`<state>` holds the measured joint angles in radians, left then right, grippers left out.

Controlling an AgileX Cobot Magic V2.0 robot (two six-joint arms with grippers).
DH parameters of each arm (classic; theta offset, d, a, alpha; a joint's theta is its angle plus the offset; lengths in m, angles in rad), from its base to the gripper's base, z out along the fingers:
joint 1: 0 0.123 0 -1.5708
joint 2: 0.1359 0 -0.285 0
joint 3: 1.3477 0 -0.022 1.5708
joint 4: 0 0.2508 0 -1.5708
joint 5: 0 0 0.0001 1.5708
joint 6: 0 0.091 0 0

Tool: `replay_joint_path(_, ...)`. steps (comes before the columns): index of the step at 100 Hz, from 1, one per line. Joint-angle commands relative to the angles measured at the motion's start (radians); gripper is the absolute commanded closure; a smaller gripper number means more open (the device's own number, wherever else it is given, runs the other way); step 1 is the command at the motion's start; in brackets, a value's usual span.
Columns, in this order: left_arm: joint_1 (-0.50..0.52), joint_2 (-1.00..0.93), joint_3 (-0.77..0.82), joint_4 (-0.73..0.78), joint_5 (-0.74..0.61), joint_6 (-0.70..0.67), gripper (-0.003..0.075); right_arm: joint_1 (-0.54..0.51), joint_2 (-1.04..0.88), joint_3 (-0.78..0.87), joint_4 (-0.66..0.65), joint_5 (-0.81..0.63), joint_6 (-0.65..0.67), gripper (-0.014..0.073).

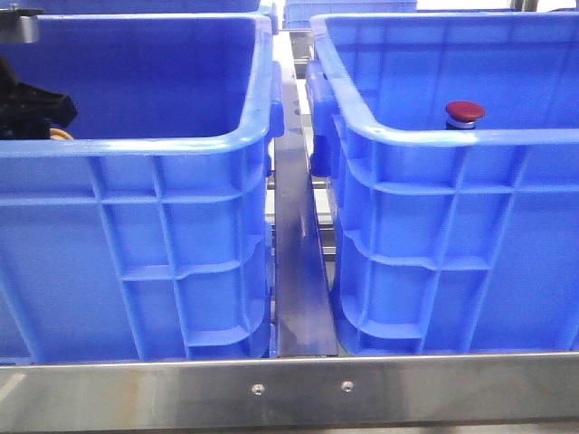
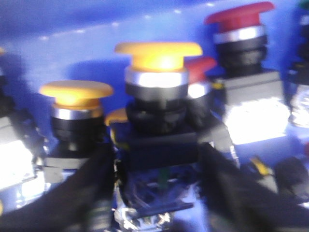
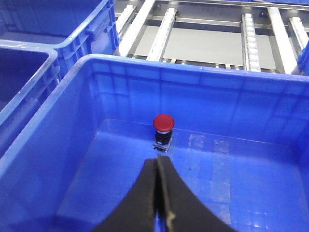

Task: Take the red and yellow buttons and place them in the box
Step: 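Grasp a yellow-capped button in the button crate with the left gripper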

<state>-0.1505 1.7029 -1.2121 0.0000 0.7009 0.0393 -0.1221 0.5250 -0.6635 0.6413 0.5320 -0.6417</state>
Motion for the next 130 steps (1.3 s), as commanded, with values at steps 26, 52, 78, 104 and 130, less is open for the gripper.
replay_joint_path(26,0.000,-0.167,-0.031,-0.019,0.033,0.024,0.0739,-0.005,0.002,-0.025,0.018,-0.055,0.000,0.0697)
replay_joint_path(52,-0.110,-0.428,-0.029,-0.022,0.056,0.042,0.0739,-0.005,0.002,-0.025,0.018,-0.055,0.000,0.0697)
replay_joint_path(78,-0.343,-0.604,-0.029,-0.022,0.103,0.041,0.0739,-0.005,0.002,-0.025,0.018,-0.055,0.000,0.0697)
replay_joint_path(104,-0.617,-0.622,-0.025,-0.039,0.117,0.041,0.0739,-0.005,0.002,-0.025,0.018,-0.053,0.000,0.0694)
replay_joint_path(130,-0.817,-0.599,-0.021,-0.039,0.113,0.041,0.0739,-0.005,0.002,-0.025,0.039,-0.016,0.000,0.0408)
